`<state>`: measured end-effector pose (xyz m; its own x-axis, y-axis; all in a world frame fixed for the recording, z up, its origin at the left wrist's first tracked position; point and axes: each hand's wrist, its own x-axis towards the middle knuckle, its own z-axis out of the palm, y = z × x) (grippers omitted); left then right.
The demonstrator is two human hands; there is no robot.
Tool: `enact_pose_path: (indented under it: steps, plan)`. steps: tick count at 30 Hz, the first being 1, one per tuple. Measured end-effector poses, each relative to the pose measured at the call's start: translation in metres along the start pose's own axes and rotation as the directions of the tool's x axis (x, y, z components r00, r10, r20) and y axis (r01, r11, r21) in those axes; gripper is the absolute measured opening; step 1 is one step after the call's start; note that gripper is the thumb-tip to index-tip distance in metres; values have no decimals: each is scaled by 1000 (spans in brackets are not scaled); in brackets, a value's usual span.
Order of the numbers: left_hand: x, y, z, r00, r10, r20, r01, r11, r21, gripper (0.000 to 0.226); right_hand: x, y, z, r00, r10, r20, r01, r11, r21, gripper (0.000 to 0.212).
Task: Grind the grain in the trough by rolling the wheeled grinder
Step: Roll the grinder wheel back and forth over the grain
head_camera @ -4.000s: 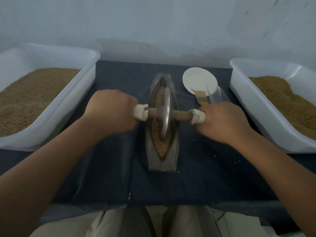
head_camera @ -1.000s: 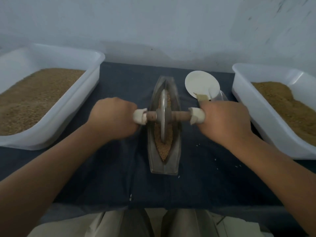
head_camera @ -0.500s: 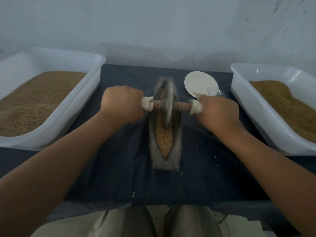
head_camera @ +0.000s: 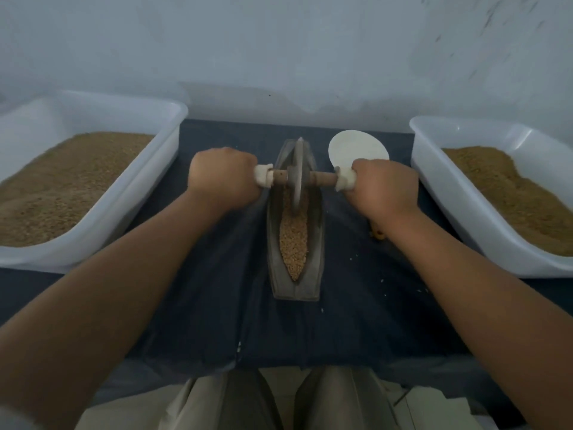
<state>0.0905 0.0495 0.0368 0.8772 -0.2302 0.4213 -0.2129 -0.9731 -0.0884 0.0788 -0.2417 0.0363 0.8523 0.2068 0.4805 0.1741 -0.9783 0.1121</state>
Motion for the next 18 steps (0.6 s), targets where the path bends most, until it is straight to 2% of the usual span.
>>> enact_pose_path:
  steps: [6, 9, 13, 18]
  plan:
    - [-72, -3, -6, 989, 57, -138, -63, 997, -39, 48, -48, 0, -30, 995, -95, 2, 95, 994, -52, 35]
    - [-82, -6, -8, 991, 68, -116, -70, 997, -9, 50, -59, 2, -35, 991, -130, 26, 130, 992, 4, 37]
    - [-45, -1, 1, 996, 22, -90, -16, 998, 69, 43, -34, 1, -14, 999, -46, -9, 46, 999, 12, 44]
    - [6, 2, -3, 999, -34, 17, 33, 999, 32, 39, 11, 1, -2, 1000, 4, 30, -4, 1000, 16, 44]
